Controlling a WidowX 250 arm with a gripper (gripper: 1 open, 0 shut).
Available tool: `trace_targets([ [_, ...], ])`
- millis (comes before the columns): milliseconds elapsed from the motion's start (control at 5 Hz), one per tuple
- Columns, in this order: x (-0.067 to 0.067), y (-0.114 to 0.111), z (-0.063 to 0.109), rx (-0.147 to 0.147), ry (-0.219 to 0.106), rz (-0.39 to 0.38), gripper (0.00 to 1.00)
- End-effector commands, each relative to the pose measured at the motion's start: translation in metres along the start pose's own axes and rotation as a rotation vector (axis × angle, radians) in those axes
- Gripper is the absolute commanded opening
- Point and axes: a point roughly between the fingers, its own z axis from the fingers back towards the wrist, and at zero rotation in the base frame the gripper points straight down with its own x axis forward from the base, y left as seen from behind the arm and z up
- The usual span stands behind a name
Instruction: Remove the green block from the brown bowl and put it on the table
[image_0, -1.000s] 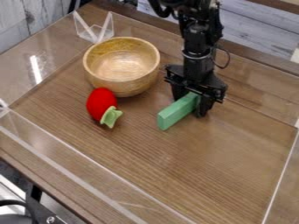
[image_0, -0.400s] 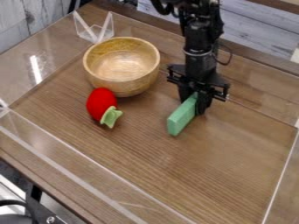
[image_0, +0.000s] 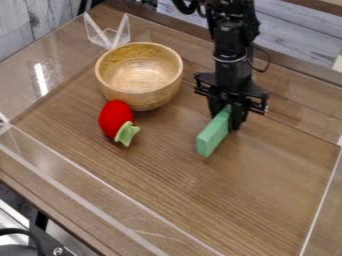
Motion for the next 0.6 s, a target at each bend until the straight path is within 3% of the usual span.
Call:
trace_targets([
  [0, 0.004, -0.004, 0.037, -0.011, -0.092, -0.014, 0.0],
  [200, -0.004, -0.001, 0.033, -0.01, -0.076, -0.02, 0.0],
  [400, -0.002, 0.009, 0.041, -0.014, -0.076, 0.007, 1.0],
])
